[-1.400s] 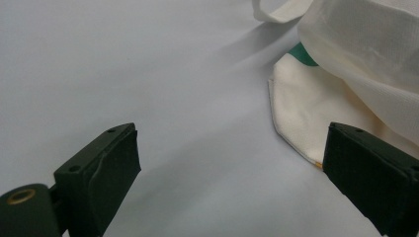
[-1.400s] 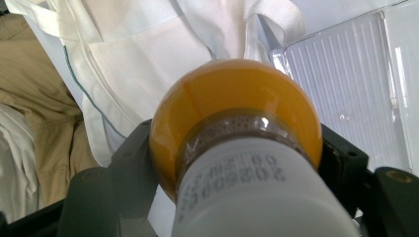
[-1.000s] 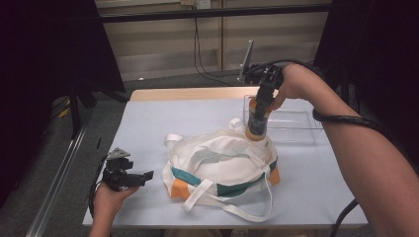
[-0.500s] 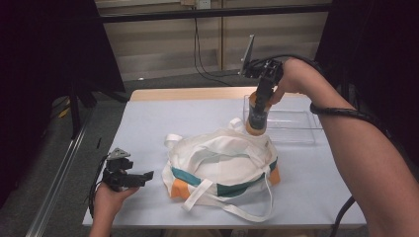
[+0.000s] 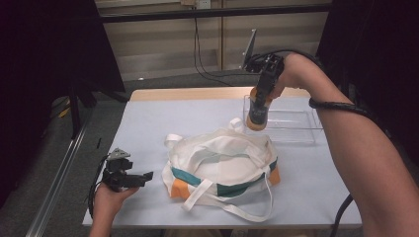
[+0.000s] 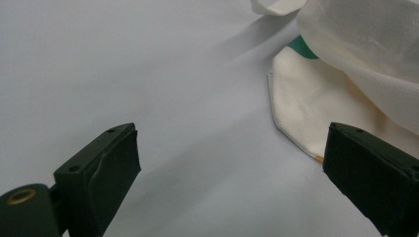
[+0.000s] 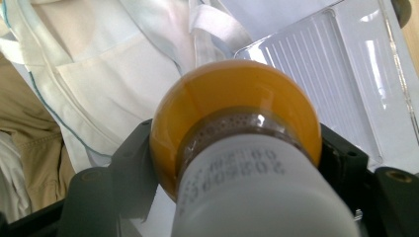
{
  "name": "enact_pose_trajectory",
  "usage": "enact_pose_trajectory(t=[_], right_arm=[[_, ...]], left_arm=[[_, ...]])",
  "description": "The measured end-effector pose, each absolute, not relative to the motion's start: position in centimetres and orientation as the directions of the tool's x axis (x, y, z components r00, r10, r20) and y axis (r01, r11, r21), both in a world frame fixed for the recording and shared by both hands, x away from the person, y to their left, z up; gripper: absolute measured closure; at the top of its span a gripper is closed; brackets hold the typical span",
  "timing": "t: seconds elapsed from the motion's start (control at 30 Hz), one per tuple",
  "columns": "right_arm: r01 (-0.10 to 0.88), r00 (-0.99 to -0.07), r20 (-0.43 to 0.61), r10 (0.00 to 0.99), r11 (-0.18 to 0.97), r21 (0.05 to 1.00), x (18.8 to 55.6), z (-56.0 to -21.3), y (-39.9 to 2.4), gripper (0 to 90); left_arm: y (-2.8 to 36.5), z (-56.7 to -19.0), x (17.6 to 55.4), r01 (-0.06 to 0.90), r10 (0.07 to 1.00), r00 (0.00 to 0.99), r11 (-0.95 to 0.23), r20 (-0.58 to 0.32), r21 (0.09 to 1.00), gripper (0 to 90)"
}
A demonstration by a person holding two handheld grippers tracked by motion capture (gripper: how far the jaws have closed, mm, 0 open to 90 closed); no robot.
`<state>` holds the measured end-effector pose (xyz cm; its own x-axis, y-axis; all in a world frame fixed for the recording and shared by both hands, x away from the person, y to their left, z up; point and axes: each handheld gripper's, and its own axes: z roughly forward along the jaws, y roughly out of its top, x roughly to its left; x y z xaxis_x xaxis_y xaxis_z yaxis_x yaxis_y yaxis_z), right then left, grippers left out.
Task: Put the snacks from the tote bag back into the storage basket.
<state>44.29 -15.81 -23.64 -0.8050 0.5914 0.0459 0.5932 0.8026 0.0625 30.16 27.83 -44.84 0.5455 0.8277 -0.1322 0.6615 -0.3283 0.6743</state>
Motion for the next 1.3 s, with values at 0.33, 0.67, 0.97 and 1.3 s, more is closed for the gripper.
enact_pose_trajectory(t=[0.33,0.67,0.97,1.3], right_arm=[[0.604,-0.797,0.037,0.603,0.794,0.066,44.9,-23.6,-15.9,30.5],[0.614,-0.789,0.037,0.613,0.787,0.056,45.4,-24.0,-16.0,30.5],[0.611,-0.791,0.026,0.611,0.789,0.061,45.9,-24.3,-16.2,30.5],[0.63,-0.776,0.033,0.629,0.774,0.06,46.3,-24.6,-16.5,30.5]], left_arm=[[27.8,-44.8,30.1,0.663,0.828,0.547,-0.336,-0.126,0.669,7.2],[28.0,-44.8,30.1,0.666,0.833,0.535,-0.315,-0.14,0.676,7.2],[28.0,-44.9,30.1,0.669,0.835,0.534,-0.321,-0.133,0.671,7.2],[28.0,-45.0,30.0,0.67,0.834,0.536,-0.329,-0.128,0.665,7.2]])
